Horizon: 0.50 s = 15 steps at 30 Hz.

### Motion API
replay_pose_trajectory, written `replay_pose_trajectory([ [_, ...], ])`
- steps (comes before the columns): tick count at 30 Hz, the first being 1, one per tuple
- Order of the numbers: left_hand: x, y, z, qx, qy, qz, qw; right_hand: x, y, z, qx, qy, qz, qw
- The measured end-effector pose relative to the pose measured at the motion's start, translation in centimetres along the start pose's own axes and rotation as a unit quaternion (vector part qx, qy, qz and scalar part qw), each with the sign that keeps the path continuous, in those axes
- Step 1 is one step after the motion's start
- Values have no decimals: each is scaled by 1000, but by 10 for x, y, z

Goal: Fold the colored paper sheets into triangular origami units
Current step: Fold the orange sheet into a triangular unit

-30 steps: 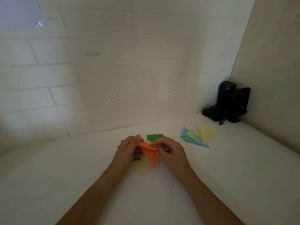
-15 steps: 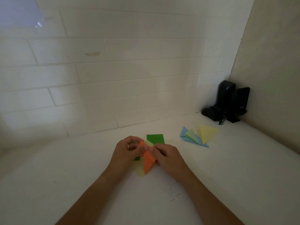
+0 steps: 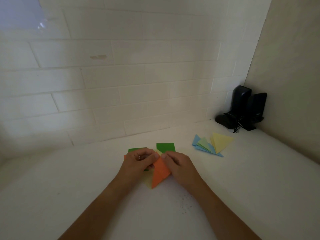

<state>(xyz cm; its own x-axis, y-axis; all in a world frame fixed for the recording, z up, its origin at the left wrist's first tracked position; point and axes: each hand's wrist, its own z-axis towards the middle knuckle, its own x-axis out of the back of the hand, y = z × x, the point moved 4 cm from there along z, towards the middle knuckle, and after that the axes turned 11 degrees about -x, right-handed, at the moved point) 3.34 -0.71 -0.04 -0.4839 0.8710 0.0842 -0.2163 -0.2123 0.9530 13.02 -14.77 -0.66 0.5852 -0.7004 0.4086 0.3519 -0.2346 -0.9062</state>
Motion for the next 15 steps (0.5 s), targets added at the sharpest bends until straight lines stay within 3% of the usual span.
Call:
replay_pose_trajectory([
  [11,-3,2,-2,2,-16,4,1000,-1,-2,0,34,-11,-2,999],
  [15,-6,6,-3,5,-32,4,999,0,-1,1,6,-1,-3,1000],
])
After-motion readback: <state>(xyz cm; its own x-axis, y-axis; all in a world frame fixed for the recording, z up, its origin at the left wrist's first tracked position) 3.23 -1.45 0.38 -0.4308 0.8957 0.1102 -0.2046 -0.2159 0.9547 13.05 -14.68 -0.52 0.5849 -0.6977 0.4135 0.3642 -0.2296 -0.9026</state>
